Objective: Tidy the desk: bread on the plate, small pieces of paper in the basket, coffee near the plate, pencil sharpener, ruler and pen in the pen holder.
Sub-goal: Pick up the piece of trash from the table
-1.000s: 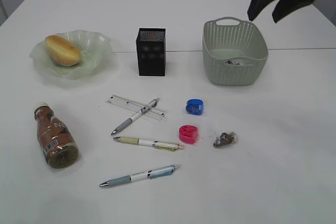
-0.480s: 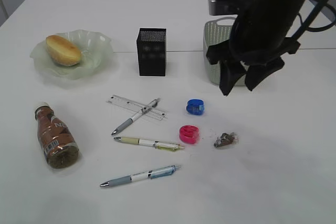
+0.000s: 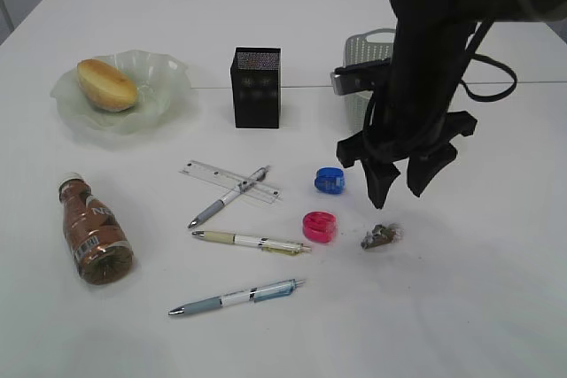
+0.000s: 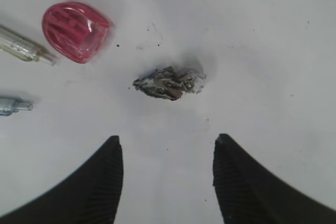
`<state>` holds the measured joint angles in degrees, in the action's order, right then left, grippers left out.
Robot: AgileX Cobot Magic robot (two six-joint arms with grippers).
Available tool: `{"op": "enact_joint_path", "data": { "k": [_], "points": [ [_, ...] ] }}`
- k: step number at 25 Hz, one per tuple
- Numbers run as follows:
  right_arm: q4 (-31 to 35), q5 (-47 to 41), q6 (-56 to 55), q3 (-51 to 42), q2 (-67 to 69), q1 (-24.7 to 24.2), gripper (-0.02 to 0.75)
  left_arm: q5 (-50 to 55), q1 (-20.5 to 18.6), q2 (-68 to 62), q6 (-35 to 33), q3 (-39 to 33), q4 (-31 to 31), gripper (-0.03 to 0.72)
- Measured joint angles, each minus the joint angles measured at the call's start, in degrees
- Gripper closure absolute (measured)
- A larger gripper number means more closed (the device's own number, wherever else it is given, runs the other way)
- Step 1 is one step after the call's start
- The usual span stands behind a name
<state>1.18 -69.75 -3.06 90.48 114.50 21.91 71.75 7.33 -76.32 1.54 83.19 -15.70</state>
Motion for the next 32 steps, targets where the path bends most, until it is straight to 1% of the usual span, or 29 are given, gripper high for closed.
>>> {"op": "enact_joint_path", "data": {
  "k": [6,14,24,32],
  "points": [
    [-0.3,0.1,0.0,0.0,3.8,0.0,0.332,0.0,0.0,0.0,0.0,0.0,0.0,0.265],
    [-0.3,0.5,0.0,0.1,4.9,0.0,0.332,0.0,0.0,0.0,0.0,0.0,0.0,0.265],
    [-0.3,5.5,0.0,0.1,5.0,0.0,0.332,0.0,0.0,0.0,0.0,0.0,0.0,0.265],
    [-0.3,6.1,0.0,0.1,7.6,0.0,0.332,0.0,0.0,0.0,0.0,0.0,0.0,0.265]
  ]
}}
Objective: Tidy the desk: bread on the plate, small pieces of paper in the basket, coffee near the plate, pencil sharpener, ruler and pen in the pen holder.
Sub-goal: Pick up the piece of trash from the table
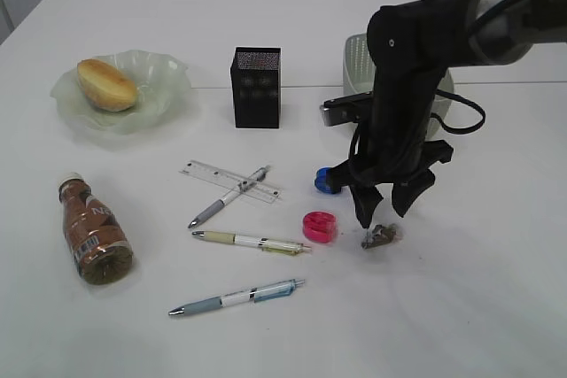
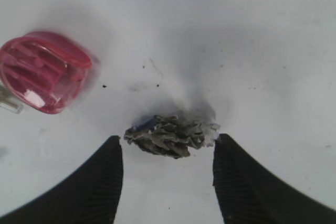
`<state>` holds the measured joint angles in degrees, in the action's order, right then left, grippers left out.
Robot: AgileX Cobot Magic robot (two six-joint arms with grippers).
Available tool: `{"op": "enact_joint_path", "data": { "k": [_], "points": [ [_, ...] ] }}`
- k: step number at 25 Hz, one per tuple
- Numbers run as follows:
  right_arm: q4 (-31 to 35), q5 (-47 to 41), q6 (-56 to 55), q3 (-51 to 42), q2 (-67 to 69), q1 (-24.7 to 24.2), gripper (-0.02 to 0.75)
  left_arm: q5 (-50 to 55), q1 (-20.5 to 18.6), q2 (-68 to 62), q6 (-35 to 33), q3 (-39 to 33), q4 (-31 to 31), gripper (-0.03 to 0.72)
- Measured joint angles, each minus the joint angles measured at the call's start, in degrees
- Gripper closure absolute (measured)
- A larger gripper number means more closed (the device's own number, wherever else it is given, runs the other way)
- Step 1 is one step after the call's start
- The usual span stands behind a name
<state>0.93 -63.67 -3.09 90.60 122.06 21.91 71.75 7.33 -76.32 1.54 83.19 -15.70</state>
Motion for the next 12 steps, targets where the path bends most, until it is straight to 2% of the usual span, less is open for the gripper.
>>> {"op": "enact_joint_path", "data": {
  "k": [12],
  "points": [
    [-0.1,-0.1,0.0,0.0,2.8,0.0,0.332,0.0,0.0,0.0,0.0,0.0,0.0,0.265]
  ]
}}
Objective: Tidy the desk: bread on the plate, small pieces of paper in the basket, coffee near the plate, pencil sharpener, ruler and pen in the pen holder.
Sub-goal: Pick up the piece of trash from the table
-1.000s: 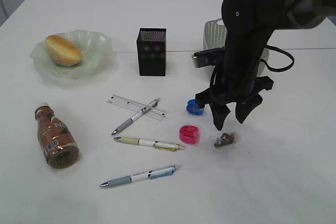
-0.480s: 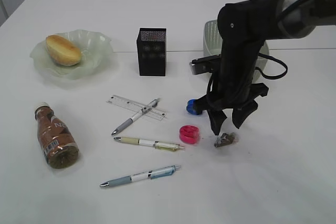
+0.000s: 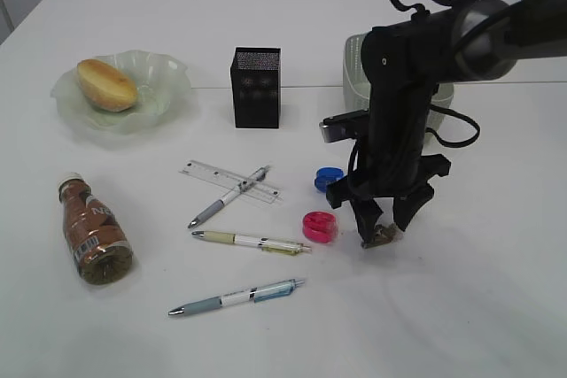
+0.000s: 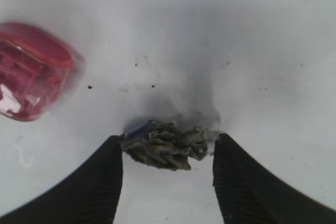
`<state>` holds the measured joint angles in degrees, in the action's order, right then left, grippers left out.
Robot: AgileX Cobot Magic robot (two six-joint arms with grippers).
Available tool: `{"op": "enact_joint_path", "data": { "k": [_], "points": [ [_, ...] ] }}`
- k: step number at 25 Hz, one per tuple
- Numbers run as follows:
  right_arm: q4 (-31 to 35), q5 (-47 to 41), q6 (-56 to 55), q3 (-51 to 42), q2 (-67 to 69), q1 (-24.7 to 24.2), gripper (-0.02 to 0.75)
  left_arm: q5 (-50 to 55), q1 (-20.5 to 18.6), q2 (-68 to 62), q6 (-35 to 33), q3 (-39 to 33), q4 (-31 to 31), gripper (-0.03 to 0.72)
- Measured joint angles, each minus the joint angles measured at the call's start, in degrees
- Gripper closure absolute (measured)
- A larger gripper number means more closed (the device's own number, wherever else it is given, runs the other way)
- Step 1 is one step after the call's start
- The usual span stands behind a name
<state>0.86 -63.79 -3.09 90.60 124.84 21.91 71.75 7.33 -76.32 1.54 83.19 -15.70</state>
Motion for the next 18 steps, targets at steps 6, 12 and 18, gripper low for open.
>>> {"op": "enact_joint_path", "data": {
  "k": [6,12,18],
  "points": [
    [-0.1,-0.1,-0.1,0.0,1.0,0.0,0.332,0.0,0.0,0.0,0.0,0.0,0.0,0.265],
    [-0.1,0.2,-0.1,0.0,1.0,0.0,0.334,0.0,0.0,0.0,0.0,0.0,0.0,0.265],
    [-0.1,0.3,-0.1,0.0,1.0,0.0,0.45,0.0,0.0,0.0,0.0,0.0,0.0,0.265]
  ]
}}
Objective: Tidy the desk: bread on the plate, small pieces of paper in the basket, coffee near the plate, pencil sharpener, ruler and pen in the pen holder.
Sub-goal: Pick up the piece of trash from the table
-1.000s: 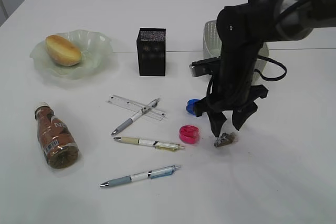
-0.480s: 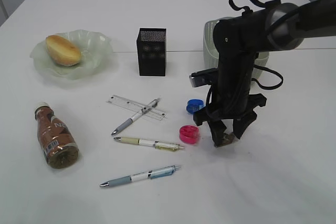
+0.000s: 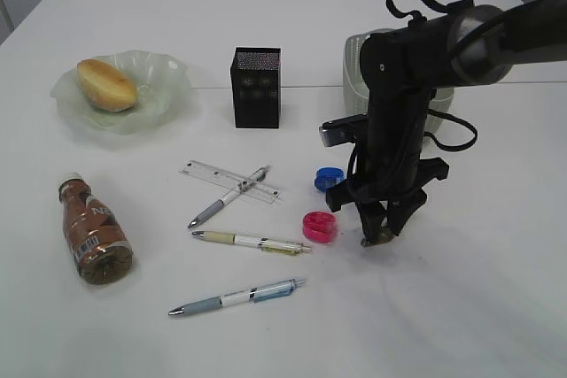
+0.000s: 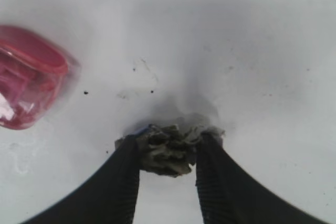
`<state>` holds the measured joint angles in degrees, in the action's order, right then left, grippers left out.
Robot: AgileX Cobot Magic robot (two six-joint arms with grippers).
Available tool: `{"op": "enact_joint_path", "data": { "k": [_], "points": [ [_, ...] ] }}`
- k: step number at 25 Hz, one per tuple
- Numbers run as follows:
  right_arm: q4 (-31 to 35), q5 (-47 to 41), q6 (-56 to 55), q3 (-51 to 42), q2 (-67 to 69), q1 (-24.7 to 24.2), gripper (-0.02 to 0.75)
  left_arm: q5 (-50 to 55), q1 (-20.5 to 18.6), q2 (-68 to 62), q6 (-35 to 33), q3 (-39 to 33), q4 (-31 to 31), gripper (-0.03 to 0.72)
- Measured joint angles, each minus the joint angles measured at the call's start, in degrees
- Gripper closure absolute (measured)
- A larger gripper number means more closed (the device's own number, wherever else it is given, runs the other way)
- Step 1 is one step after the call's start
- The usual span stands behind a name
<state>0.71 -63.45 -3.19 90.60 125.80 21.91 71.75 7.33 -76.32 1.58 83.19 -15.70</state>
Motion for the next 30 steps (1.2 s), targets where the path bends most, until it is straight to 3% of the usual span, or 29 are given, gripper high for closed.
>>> {"op": "enact_joint_path", "data": {
  "k": [14,20,30],
  "points": [
    [-0.7,0.2,0.0,0.0,0.0,0.0,0.738,0.0,0.0,0.0,0.0,0.0,0.0,0.272],
    [-0.7,-0.2,0.0,0.6,0.0,0.0,0.752,0.0,0.0,0.0,0.0,0.0,0.0,0.272],
    [0.1,-5.5,0.0,9.4,0.0,0.0,0.753,0.0,0.0,0.0,0.0,0.0,0.0,0.272]
  ]
}}
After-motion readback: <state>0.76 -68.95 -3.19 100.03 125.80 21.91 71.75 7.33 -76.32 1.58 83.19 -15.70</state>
